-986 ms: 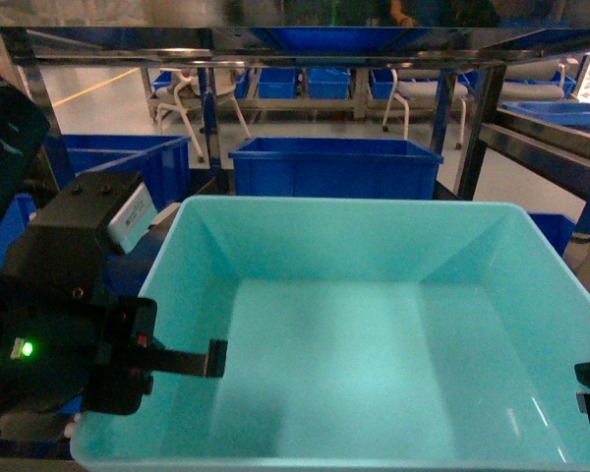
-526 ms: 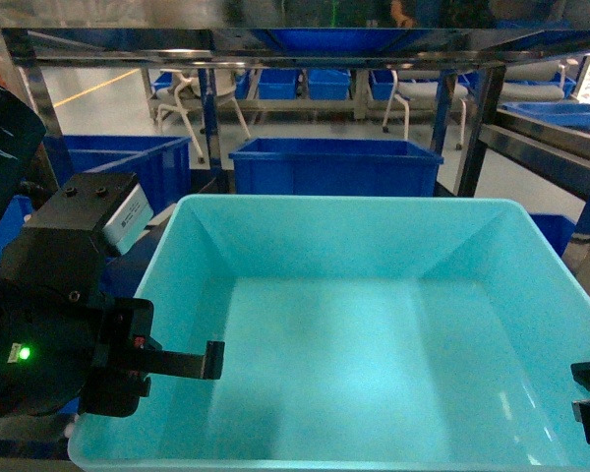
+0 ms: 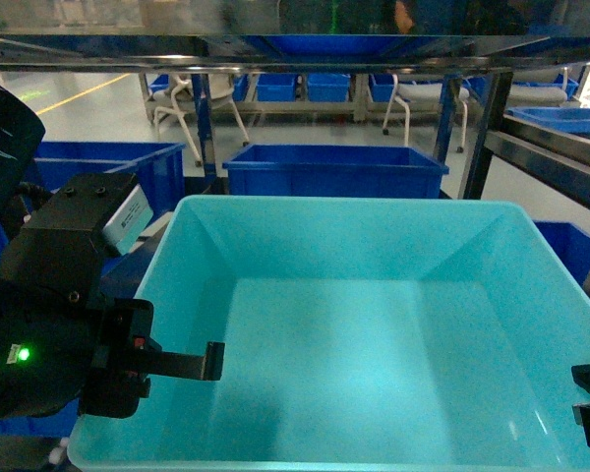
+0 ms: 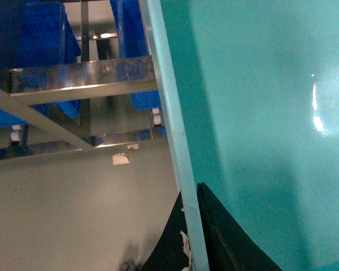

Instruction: Organize blue bins on left shelf correctly

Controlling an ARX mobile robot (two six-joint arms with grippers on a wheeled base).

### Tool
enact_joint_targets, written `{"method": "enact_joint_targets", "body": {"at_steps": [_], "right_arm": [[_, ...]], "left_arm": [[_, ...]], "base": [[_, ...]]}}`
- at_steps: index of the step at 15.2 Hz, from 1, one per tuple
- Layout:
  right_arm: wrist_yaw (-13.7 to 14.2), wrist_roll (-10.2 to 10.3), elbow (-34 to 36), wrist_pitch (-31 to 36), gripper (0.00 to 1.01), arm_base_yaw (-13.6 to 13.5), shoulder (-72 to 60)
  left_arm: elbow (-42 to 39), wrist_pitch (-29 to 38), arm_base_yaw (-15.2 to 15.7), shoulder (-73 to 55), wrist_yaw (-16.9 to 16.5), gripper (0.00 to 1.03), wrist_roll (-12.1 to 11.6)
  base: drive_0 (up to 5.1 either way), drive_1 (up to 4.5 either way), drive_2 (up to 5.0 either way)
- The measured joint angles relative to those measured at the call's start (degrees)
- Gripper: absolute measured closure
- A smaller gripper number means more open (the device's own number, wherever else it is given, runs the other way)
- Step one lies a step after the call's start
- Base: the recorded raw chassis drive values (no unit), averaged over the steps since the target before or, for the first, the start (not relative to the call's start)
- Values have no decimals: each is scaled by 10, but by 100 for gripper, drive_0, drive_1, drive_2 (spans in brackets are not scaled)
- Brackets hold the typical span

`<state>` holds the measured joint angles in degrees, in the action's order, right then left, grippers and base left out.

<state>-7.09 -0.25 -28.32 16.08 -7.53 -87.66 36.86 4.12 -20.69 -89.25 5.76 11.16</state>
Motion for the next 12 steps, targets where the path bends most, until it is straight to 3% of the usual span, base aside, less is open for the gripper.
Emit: {"method": "enact_joint_targets", "body": {"at_steps": [6, 12], "right_arm": [[0, 0, 0, 1, 99, 0, 0], [0, 0, 0, 0, 99, 0, -1]], "left_arm": [[0, 0, 0, 0, 0, 101, 0], [0, 0, 0, -1, 0, 101, 0]], "base": [[0, 413, -413], [0, 23, -23]]}}
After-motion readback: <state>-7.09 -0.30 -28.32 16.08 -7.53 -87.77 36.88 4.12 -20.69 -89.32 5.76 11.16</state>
